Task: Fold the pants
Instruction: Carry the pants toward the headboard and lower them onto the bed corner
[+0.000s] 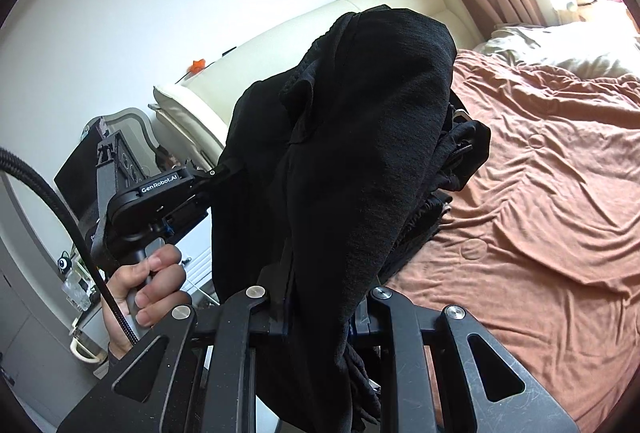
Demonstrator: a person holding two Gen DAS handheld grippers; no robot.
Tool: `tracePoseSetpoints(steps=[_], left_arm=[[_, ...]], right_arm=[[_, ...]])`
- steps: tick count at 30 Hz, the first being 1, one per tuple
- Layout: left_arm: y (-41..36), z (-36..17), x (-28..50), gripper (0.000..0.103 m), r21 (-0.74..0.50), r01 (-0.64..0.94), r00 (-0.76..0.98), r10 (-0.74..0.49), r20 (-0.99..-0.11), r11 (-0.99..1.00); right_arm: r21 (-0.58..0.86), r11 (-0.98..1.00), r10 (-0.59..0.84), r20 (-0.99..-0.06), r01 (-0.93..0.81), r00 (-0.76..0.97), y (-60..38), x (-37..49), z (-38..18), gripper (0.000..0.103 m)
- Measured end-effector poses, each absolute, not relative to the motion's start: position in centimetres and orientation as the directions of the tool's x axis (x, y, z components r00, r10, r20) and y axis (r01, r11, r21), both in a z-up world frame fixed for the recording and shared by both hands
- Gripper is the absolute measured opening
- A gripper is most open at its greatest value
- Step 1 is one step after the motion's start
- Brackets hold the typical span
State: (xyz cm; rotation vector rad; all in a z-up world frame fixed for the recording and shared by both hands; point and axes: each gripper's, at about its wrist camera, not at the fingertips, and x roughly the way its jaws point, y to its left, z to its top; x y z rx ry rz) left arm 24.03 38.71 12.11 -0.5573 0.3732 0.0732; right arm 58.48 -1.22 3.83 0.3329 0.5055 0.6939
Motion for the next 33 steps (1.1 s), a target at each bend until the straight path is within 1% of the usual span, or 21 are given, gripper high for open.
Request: tracePoseSetpoints(steps=[8,15,20,24,33], left_arm=[[42.5,12.0,27.6,0.009,-0.462,-0.282,0.916,0.092,-0.392,0.841],[45.8,11.6,31.0,0.009,-0.425,-0.365,0.89,0.177,-0.421,0.828],[47.4,11.0,32.9,0.009,-0.403,-0.395,0.878,0.211,-0.429,0.825],[48.9,10.0,34.5,0.009,-0.408,-0.42,0.866,0.224,-0.446,0.81],[50.8,5.6,40.2,0.009,-0.364,-0.482,0.81,0.246,-0.532,0.797]], right_arm=[[0.437,0.684,0.728,-0.351,-0.585,0.589,3.2,63.0,3.3,0.016],[0.456,0.639,0.769,-0.38,-0.619,0.514,7.2,68.8,2.6,0.016],[0.523,0.586,0.81,-0.398,-0.619,0.431,9.2,72.3,2.0,0.016],[0.531,0.578,0.815,-0.419,-0.619,0.401,10.9,74.6,1.7,0.016],[0.581,0.569,0.82,-0.446,-0.582,0.358,13.4,79.5,-1.2,0.016]])
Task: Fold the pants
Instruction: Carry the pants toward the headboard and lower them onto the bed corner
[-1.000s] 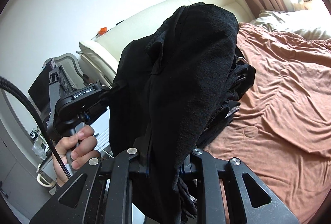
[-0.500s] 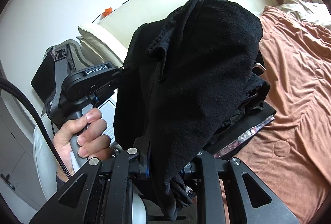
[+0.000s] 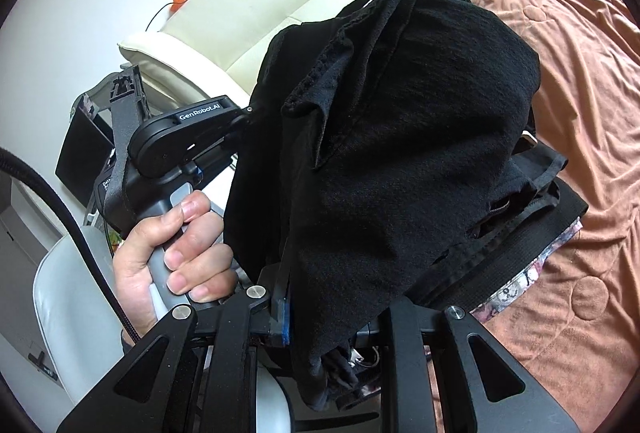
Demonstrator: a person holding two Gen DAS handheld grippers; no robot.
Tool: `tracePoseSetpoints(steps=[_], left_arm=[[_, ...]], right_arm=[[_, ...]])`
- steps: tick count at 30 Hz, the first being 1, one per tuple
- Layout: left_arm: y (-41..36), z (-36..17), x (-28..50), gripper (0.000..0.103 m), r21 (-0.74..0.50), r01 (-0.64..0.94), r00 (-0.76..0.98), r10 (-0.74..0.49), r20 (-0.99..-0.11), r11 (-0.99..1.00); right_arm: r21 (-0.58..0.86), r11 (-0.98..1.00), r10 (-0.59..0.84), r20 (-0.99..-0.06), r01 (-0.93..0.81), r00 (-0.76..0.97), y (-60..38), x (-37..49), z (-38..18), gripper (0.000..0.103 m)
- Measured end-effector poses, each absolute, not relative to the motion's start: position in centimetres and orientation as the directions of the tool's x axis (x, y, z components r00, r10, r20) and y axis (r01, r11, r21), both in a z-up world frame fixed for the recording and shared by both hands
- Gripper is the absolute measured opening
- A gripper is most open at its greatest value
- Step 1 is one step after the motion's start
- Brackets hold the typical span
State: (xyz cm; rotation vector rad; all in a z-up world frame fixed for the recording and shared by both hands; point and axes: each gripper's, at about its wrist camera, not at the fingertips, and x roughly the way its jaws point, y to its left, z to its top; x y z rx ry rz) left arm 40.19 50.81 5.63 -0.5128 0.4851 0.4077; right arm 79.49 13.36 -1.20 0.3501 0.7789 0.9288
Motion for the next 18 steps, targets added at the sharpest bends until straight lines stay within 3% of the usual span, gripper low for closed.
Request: tracePoseSetpoints(steps=[4,6,7,9,14,18], left_arm=[[50.9,3.7,42.5,0.02,-0.294,-0.56,0.745,0.315,-0.588,0.775],[50.6,3.3,42.3,0.05,-0.286,-0.565,0.741,0.324,-0.588,0.774],[50.4,3.2,42.0,0.054,-0.299,-0.557,0.752,0.318,-0.577,0.775],[49.9,3.2,41.4,0.055,-0.291,-0.561,0.75,0.326,-0.575,0.775],[48.7,2.7,40.3,0.055,-0.281,-0.56,0.733,0.308,-0.607,0.779],[47.1,2.0,39.0,0.055,-0.265,-0.547,0.724,0.29,-0.626,0.794]], right_arm=[[0.571,0.59,0.806,-0.468,-0.572,0.364,14.2,81.9,-2.1,0.016],[0.573,0.604,0.794,-0.49,-0.554,0.36,14.3,83.0,-2.7,0.017],[0.58,0.604,0.794,-0.498,-0.546,0.348,14.4,83.5,-3.0,0.021],[0.613,0.604,0.794,-0.513,-0.509,0.325,14.1,84.5,-4.0,0.024],[0.75,0.514,0.858,-0.433,-0.417,0.278,12.8,86.1,-5.6,0.032],[0.759,0.51,0.86,-0.436,-0.405,0.266,13.1,86.4,-5.2,0.033]])
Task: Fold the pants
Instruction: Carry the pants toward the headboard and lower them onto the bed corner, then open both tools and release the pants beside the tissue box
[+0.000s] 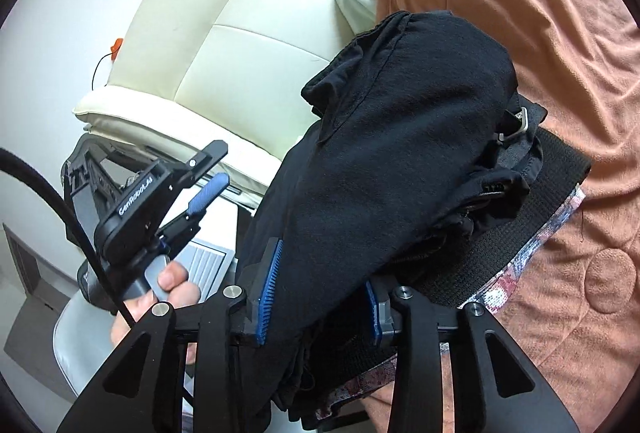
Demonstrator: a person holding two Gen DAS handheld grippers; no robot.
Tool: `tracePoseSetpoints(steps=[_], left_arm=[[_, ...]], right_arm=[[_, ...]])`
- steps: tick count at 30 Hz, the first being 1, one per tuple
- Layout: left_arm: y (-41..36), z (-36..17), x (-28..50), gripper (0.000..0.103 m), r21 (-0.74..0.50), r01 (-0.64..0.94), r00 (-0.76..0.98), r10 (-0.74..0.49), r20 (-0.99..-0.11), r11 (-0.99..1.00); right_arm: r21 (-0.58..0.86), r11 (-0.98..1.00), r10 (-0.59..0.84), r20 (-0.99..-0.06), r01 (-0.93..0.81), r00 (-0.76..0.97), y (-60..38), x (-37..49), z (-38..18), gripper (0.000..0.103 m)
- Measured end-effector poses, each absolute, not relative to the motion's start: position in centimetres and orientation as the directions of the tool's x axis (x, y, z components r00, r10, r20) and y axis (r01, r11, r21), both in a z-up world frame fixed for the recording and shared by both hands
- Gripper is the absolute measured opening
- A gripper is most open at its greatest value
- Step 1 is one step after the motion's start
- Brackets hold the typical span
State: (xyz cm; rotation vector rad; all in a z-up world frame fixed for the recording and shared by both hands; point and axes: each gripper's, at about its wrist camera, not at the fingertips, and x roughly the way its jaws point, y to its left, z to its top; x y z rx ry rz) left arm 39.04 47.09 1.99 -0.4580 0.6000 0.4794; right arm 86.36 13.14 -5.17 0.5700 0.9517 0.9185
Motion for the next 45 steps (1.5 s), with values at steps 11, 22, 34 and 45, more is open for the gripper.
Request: tracePoseSetpoints(steps=[11,22,34,45], left_arm=[[42.5,0.6,35.9,0.055,-0.245,-0.519,0.718,0.262,-0.645,0.819],[41.2,-2.0,36.6,0.049,-0.244,-0.531,0.676,0.231,-0.7,0.812],[39.2,-3.8,36.5,0.048,-0.208,-0.523,0.636,0.215,-0.741,0.826],[35.9,-2.3,34.0,0.048,-0.166,-0.512,0.62,0.228,-0.751,0.843]], right_arm=[[0.583,0.685,0.725,-0.488,-0.437,0.486,9.9,82.1,0.4,0.036],[0.46,0.689,0.72,-0.523,-0.559,0.456,13.1,82.7,2.0,0.036],[0.44,0.735,0.668,-0.602,-0.516,0.437,12.0,85.1,-3.1,0.019],[0.432,0.791,0.605,-0.66,-0.433,0.445,9.0,80.8,-2.3,0.019]])
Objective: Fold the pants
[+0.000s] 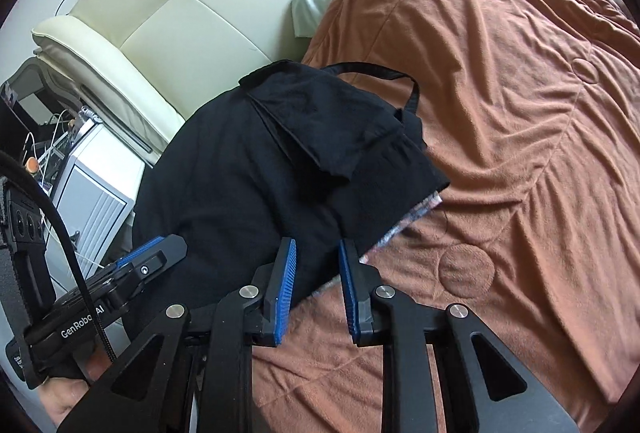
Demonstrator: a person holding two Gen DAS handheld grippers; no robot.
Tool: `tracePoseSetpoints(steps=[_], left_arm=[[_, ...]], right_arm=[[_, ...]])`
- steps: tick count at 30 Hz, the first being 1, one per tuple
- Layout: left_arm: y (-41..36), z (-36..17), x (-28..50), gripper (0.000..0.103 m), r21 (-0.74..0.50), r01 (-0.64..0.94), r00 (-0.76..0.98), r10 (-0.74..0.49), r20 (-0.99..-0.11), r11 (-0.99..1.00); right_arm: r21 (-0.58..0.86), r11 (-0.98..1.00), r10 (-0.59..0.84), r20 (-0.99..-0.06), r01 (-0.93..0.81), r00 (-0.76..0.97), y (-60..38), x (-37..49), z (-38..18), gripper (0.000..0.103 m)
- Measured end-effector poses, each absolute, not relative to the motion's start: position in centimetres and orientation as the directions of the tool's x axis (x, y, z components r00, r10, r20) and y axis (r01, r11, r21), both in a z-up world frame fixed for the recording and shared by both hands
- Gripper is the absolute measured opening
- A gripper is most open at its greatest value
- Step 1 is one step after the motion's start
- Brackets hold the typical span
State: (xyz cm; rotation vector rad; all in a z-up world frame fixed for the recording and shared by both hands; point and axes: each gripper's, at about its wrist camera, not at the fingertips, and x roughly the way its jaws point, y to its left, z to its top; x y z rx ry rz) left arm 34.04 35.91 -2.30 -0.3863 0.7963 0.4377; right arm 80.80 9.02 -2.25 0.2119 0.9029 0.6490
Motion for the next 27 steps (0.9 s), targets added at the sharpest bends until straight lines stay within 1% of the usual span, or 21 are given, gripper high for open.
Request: tracePoseSetpoints(steps=[3,4,8,9,10,11,12,13,14,15,17,19,21,27], left_arm=[[35.0,-1.2,32.6,0.048,-0.167,-0.507,0.632,0.233,-0.739,0.846],[34.7,-0.7,32.0,0.048,-0.166,-0.503,0.636,0.234,-0.735,0.848],[33.3,0.7,30.0,0.049,-0.171,-0.486,0.651,0.225,-0.725,0.857],[32.9,1.1,29.4,0.049,-0.169,-0.48,0.655,0.224,-0.721,0.861],[32.4,1.6,28.9,0.049,-0.165,-0.475,0.66,0.226,-0.717,0.864],[31.8,2.0,28.2,0.05,-0.161,-0.469,0.664,0.226,-0.713,0.868],[31.2,2.5,27.7,0.055,-0.16,-0.46,0.67,0.223,-0.708,0.873],[30.6,2.9,27.1,0.057,-0.159,-0.45,0.676,0.219,-0.703,0.879],[30.0,3.4,26.5,0.063,-0.157,-0.441,0.681,0.216,-0.7,0.884],[29.4,3.8,26.0,0.067,-0.155,-0.431,0.686,0.212,-0.696,0.889],[28.0,4.8,25.0,0.069,-0.153,-0.406,0.702,0.2,-0.684,0.901],[26.7,5.7,23.8,0.079,-0.149,-0.385,0.721,0.196,-0.665,0.911],[25.4,6.5,22.5,0.09,-0.148,-0.367,0.739,0.191,-0.646,0.918],[21.9,8.3,19.0,0.102,-0.115,-0.319,0.771,0.187,-0.609,0.941]], right_arm=[[0.437,0.79,0.609,-0.642,-0.43,0.466,7.5,78.8,-0.7,0.019],[0.434,0.793,0.605,-0.64,-0.427,0.474,7.1,78.1,-0.2,0.022],[0.423,0.807,0.589,-0.635,-0.413,0.5,5.0,75.1,1.7,0.022],[0.416,0.813,0.581,-0.635,-0.408,0.509,4.5,74.2,2.1,0.026],[0.409,0.818,0.573,-0.632,-0.404,0.522,3.8,73.2,2.6,0.036],[0.397,0.828,0.559,-0.629,-0.395,0.54,3.1,72.2,3.1,0.043],[0.385,0.838,0.545,-0.624,-0.387,0.561,2.5,71.1,3.6,0.055],[0.373,0.847,0.531,-0.617,-0.379,0.581,1.8,70.1,4.2,0.061],[0.368,0.853,0.523,-0.611,-0.371,0.594,1.2,69.0,4.7,0.062],[0.368,0.856,0.517,-0.607,-0.364,0.604,0.5,67.9,5.1,0.063],[0.364,0.865,0.502,-0.599,-0.346,0.623,-0.7,65.6,5.7,0.065],[0.35,0.877,0.479,-0.588,-0.329,0.652,-1.9,63.2,6.4,0.075],[0.336,0.888,0.457,-0.576,-0.313,0.678,-3.1,60.7,6.9,0.079],[0.335,0.9,0.425,-0.544,-0.277,0.723,-5.7,53.8,8.0,0.082]])
